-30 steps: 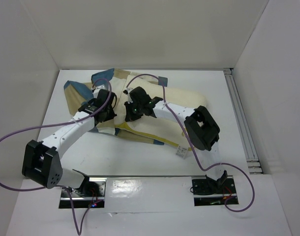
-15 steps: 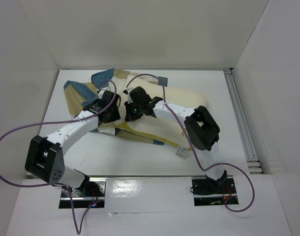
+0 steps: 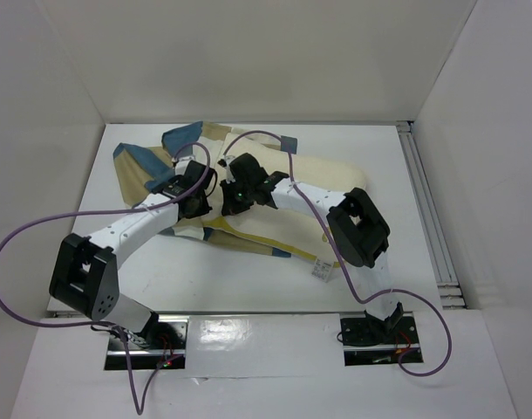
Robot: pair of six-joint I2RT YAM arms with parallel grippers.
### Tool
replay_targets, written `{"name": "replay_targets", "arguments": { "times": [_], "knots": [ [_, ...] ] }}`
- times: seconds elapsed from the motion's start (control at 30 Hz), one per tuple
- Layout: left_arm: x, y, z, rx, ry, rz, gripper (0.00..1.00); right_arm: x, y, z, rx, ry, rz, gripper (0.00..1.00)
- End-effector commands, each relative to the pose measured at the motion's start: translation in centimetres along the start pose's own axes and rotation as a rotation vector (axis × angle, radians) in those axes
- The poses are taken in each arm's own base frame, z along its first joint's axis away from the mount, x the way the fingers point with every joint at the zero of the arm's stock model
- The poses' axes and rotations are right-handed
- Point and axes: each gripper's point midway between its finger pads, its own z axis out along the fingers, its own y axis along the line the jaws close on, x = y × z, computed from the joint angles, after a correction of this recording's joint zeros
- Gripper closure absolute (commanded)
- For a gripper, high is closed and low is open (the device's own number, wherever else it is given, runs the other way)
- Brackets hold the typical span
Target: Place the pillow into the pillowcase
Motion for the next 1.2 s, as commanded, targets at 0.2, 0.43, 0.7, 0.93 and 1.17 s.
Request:
{"name": "replay_targets", "arguments": {
  "times": [0.2,0.43,0.7,0.93,1.17],
  "knots": [
    [-2.0,-0.6,-1.2,0.011,-0.037,-0.013,1.0,-2.6,0.3,-1.1,0.003,-0.056,-0.013,1.0],
    [-2.8,-7.1,-6.2,0.393,-0.023,0.067,1.0,-5.1,1.4,-2.0,-0.015,-0.108,-0.026,1.0],
    [0.0,-9.2,-9.8,0.654,0.087,0.042,1.0,-7.6,4.1,-4.6,-0.1,-0.185,-0.012,1.0],
    [4.2,-4.3,-8.2,0.565,0.173,-0.019,0.99,-1.2,3.9,-1.1,-0.227,-0.063,0.081,1.0],
    [-4.1,-2.7,-11.4,0.475,-0.009,-0.006,0.25,-2.5,2.3,-8.3,-0.024,-0.138,0.004,0.26]
  ]
}}
